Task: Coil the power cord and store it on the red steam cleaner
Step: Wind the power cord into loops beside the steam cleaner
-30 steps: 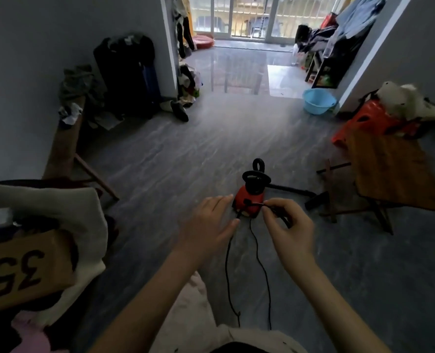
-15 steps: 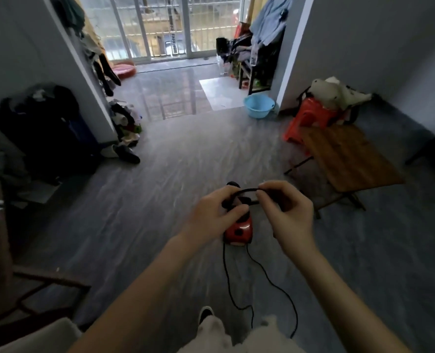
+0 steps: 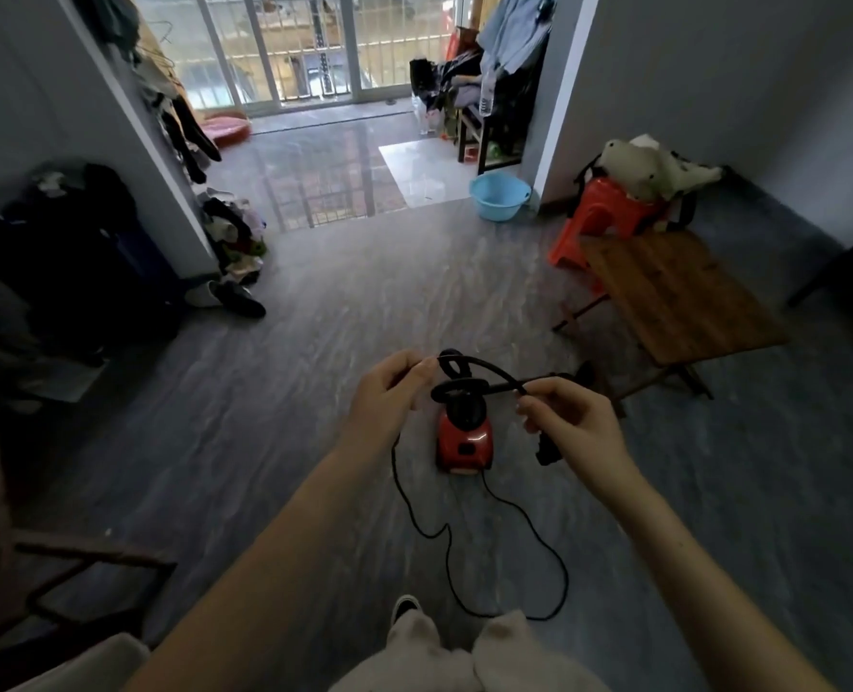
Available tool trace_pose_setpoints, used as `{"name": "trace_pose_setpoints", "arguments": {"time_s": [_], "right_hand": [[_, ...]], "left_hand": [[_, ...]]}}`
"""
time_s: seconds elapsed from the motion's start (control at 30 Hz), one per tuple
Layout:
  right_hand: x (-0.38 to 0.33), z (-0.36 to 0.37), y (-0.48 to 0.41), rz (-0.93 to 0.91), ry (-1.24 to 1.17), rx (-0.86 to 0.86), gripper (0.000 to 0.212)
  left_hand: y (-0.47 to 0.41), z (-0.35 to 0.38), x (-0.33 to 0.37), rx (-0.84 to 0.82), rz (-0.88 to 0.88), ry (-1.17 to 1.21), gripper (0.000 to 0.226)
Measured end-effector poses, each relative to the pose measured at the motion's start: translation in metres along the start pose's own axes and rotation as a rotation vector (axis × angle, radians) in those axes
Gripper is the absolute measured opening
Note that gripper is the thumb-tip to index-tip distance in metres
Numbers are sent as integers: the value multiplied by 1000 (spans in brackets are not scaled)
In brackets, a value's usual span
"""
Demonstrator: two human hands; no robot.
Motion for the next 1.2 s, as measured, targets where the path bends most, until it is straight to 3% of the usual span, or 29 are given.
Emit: {"name": "trace_pose_setpoints", "arguments": {"time_s": [0.47, 0.7, 0.9, 1.03, 1.2], "right_hand": [[29, -83, 25, 76, -106, 103, 11], [89, -96, 6, 180, -138, 118, 14], [230, -71, -41, 277, -132, 132, 11], [371, -34, -86, 323, -161, 104, 11], [553, 11, -130, 362, -259, 118, 10]], "left_hand": [[6, 96, -5, -49, -103, 178, 29], [-26, 127, -62, -77, -186, 214, 29], [-77, 136, -217, -98, -256, 240, 29], [-120, 136, -356, -58, -258, 198, 29], [-165, 155, -544, -46, -319, 346, 27]]}}
Point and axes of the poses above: each hand's wrist, its own y-axis away from the middle knuckle, its own z-axis out of the palm, x = y × z, the point moved 7 cm from there along -y, towards the middle knuckle, and after that the axes turned 6 degrees about -x, right-handed, at the moved point
